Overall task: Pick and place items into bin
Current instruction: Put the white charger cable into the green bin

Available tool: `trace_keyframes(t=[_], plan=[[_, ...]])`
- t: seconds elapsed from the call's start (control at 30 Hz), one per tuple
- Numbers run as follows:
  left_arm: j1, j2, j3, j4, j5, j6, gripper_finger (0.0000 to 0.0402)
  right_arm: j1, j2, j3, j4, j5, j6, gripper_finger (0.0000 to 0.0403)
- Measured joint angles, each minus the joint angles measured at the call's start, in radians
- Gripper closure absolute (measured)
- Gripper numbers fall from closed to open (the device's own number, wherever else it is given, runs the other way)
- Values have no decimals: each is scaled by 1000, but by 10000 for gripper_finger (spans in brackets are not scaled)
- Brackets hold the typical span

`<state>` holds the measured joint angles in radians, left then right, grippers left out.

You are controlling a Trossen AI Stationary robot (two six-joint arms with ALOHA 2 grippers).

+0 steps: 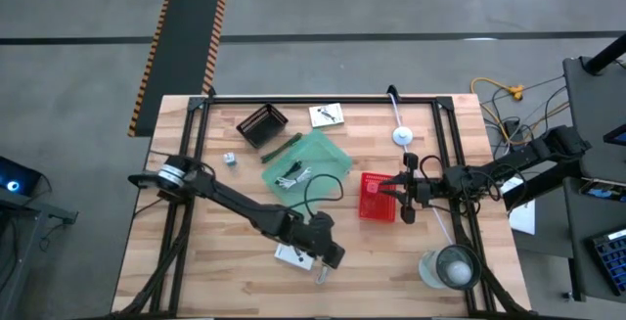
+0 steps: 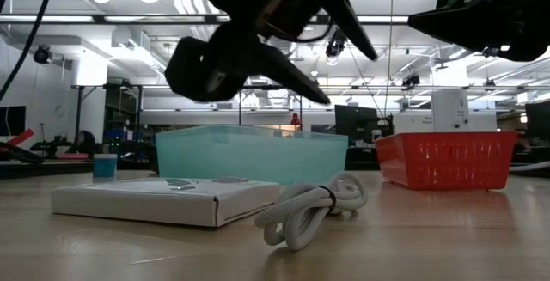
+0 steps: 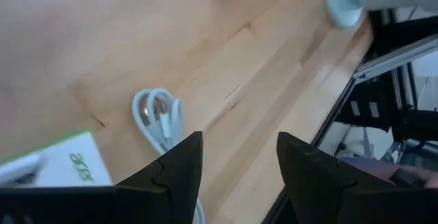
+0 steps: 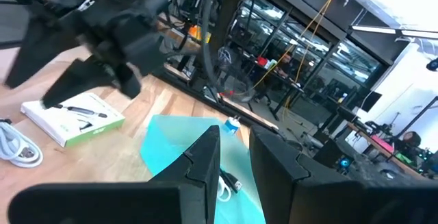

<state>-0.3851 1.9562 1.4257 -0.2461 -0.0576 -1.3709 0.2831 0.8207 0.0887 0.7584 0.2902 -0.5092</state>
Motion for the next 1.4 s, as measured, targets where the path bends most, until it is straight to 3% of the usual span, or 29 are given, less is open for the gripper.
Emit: trace_keyframes(t=[0.23,0.47,1.07,1.4], plan=[[2,53,64,-61,26,-3,231,0,0,0,0,0,0,335],[2,55,45,-131,18,-33,231,0,0,0,-3,0,1,335],[3,123,55,-77,54,-35,231,0,0,0,-19,0,1,335],[6,123,40,-19,62,47,231,0,0,0,-20,0,1,335]])
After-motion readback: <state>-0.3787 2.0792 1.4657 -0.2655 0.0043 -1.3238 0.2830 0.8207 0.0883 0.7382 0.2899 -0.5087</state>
